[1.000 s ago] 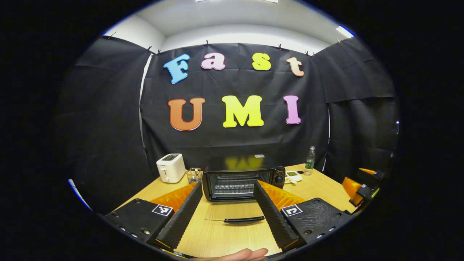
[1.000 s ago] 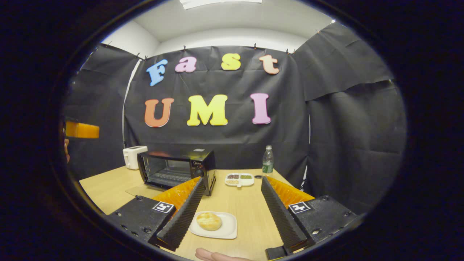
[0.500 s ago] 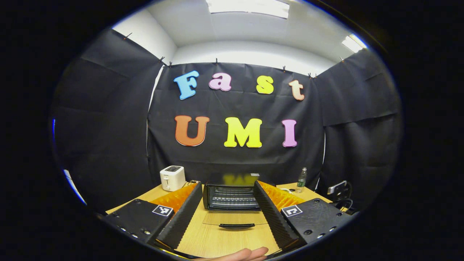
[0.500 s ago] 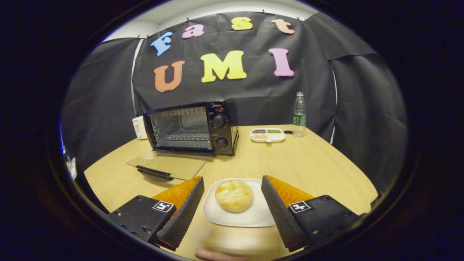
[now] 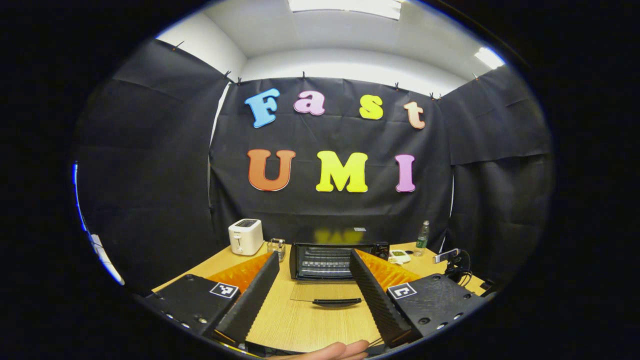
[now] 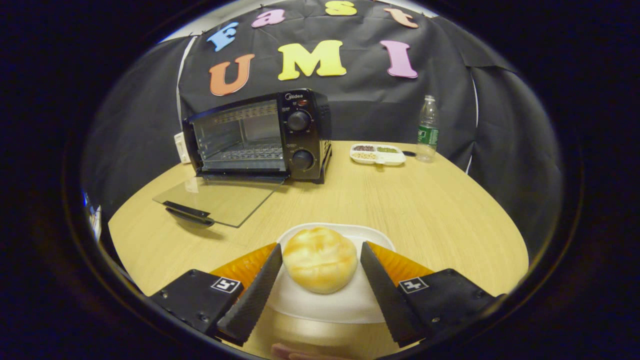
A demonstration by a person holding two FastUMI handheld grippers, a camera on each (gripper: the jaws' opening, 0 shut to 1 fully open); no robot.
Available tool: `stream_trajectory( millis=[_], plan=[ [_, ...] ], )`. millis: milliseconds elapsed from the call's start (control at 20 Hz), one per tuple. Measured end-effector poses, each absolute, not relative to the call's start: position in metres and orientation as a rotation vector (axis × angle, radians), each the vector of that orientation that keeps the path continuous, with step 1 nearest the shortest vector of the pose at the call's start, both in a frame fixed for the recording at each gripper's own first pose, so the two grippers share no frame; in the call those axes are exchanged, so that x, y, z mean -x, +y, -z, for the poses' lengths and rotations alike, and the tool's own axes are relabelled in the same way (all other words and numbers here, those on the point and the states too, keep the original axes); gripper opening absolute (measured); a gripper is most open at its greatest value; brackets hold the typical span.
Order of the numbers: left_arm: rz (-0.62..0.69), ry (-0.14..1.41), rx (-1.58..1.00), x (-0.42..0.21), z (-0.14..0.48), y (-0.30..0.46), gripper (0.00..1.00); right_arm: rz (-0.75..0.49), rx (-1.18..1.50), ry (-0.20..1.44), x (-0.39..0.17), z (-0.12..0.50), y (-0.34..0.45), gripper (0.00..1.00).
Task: Open the electric oven with the left hand, put the food in, and close the electric oven.
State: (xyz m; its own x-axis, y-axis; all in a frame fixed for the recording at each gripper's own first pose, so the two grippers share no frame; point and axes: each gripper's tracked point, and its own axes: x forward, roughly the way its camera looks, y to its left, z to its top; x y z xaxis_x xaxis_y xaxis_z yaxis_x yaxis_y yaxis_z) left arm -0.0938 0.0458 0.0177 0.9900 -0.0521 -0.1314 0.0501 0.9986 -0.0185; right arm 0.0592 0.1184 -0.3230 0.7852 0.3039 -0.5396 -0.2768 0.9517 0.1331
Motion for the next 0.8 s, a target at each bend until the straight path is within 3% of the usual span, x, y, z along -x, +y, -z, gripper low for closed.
stream_trajectory(
  millis=[400, 800],
  plan=[
    [0.067, 0.168, 0.007, 0.091, 0.005, 0.047, 0.93, -0.336, -0.173, 0.654, -0.054, 0.321, 0.126, 0.90],
    [0.054, 0.122, -0.002, 0.092, -0.014, 0.066, 0.93, -0.458, -0.332, 0.588, -0.044, 0.244, 0.179, 0.88]
  ],
)
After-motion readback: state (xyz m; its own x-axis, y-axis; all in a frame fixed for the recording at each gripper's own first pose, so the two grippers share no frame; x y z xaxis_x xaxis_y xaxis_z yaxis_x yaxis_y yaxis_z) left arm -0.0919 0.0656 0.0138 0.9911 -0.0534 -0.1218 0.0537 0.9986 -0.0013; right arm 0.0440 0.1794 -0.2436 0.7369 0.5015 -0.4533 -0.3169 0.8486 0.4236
